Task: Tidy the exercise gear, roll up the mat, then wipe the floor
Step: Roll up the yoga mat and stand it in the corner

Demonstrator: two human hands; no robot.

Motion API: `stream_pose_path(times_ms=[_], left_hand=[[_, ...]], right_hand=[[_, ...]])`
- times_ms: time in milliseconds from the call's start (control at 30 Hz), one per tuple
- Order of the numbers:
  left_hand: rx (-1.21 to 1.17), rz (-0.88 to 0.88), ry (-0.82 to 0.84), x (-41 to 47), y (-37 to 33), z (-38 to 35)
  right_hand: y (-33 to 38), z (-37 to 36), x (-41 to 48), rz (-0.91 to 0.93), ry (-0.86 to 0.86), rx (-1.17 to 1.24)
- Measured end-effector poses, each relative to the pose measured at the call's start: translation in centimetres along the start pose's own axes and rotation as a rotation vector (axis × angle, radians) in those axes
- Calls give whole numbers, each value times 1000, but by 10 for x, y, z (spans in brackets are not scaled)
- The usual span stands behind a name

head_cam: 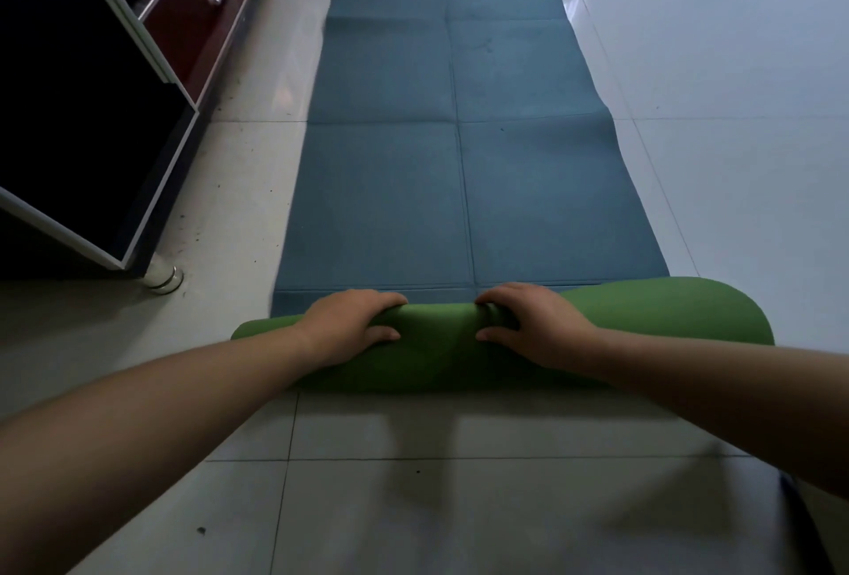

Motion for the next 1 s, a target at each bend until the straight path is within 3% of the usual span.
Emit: stream_pose_path(times_ms=[167,400,633,867,1000], left_hand=[[12,-15,26,13,-2,3],[-28,-84,-60,16,-12,-4],[70,-49,51,9,-11,-16],[63,-56,46,9,-8,-22],[70,-55,70,10,-7,-25]], right_hand=[[-12,-7,3,-63,71,30],[-31,-19,4,-172,150,67],[-26,-18,9,-139,118,68],[-12,-16,2,-48,76,-21],[-2,-28,-9,-29,149,-107]])
Point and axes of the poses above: each hand's wrist, its own x-axis towards the middle knuckle, its own z-axis out of the back of the hand, y = z × x, the point moved 7 cm from there along x, towards the middle knuckle, and after that the axes turned 11 degrees about y, right-handed, at the moved point
